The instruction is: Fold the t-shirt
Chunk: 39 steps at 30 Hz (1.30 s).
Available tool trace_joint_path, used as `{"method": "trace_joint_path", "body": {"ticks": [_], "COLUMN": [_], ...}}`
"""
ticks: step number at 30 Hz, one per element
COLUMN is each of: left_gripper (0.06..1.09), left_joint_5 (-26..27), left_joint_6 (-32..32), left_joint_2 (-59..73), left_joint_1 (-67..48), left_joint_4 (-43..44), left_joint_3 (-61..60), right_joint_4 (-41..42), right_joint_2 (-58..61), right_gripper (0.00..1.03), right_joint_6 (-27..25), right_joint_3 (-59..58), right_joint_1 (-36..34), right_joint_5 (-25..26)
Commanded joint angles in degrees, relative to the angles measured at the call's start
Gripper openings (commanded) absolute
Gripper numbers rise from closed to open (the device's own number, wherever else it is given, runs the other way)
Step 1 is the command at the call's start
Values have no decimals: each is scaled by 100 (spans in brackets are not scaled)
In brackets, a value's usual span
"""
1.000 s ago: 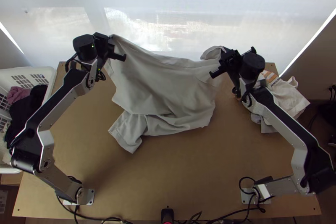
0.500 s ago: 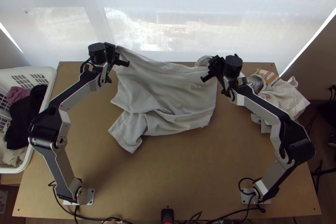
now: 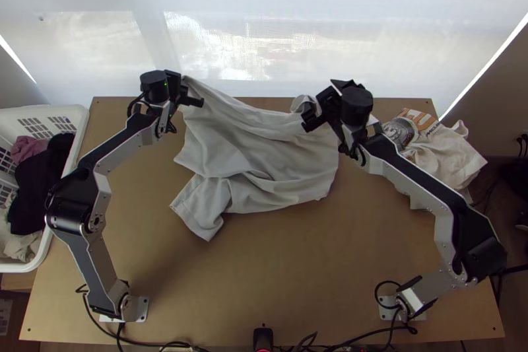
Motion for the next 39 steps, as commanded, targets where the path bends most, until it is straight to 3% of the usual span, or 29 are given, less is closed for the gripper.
{"method": "trace_joint_path", "body": {"ticks": [1, 6, 13, 17, 24, 33, 39], "left_gripper": [9, 9, 9, 9, 9, 9, 9], "left_joint_5": [6, -3, -3, -3, -3, -3, -3], "left_joint_6": [-110, -101, -154, -180, -180, -127, -127], "left_joint_2": [-414, -476, -581, -669, -783, -915, -1029], "left_joint_1": [-53, -53, -106, -185, -334, -360, -369], "left_joint_4": [-59, -68, -120, -138, -270, -446, -542], "left_joint_3": [-368, -500, -632, -755, -781, -772, -807], "right_joint_4": [-547, -503, 94, -1285, -3685, -5205, -5337], "right_joint_2": [-631, -481, 529, 907, 978, 1162, 951], "right_gripper": [97, 97, 98, 98, 98, 98, 97], "right_joint_6": [216, 234, -39, 726, 2220, 3152, 2958], "right_joint_3": [-115, -405, -238, 816, 1889, 3066, 3154], "right_joint_1": [866, 813, -707, -1068, -909, -769, -408], "right_joint_5": [110, 145, 136, -5, -1639, -3177, -3239]}}
